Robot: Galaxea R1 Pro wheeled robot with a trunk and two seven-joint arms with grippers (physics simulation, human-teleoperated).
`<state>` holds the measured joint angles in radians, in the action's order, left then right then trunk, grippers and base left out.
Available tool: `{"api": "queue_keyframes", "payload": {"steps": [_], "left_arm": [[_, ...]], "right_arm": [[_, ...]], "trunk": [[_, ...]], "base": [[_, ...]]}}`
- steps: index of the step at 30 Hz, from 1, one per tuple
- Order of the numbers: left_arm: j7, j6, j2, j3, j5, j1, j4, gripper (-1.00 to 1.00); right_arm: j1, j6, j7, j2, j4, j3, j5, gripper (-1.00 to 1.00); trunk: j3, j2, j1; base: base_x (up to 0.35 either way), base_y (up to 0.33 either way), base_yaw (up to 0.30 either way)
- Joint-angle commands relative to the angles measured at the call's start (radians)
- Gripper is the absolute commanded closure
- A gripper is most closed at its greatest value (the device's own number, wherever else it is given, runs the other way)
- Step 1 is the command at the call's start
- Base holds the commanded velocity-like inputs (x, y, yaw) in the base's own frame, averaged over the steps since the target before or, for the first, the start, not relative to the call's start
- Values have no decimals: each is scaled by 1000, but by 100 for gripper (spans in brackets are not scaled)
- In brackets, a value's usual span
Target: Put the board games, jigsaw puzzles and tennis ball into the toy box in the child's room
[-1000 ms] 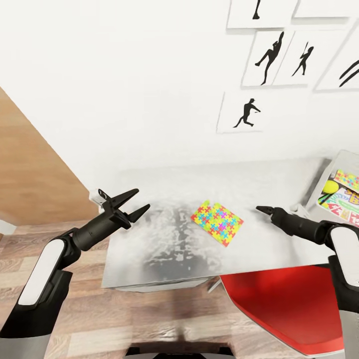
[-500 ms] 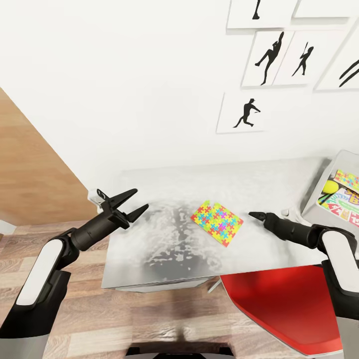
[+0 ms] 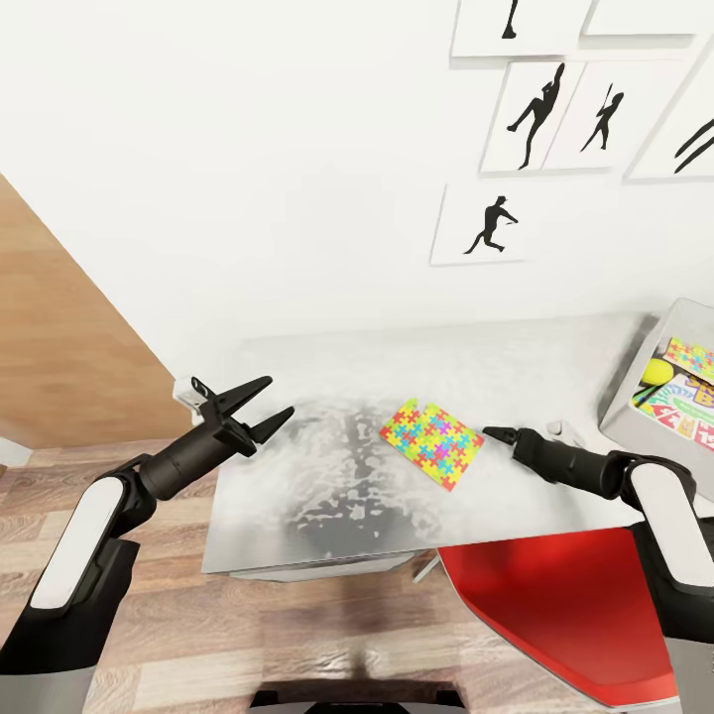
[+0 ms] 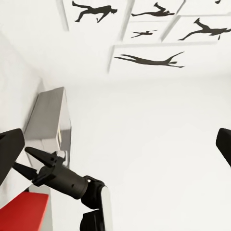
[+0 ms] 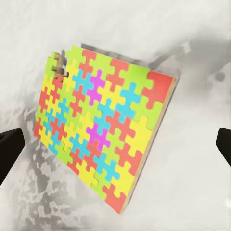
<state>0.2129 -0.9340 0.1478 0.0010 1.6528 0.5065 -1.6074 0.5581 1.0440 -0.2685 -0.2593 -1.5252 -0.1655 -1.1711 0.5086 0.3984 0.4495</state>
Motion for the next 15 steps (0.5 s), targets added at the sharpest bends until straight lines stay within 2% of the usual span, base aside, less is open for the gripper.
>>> {"api": "queue_keyframes", "payload": {"steps": [1,15], "left_arm": [[6,-2,0,0,-5,0,1,-100],[6,-2,1,1,-5,0,0,-100]], "right_arm": [[0,3,-11,0,1,3,-15,-100],[-1,3,-12,0,22,14,-29,-100]], "trunk": [[1,2,1],[1,2,1]], "base": [[0,0,0],[0,0,0]]}}
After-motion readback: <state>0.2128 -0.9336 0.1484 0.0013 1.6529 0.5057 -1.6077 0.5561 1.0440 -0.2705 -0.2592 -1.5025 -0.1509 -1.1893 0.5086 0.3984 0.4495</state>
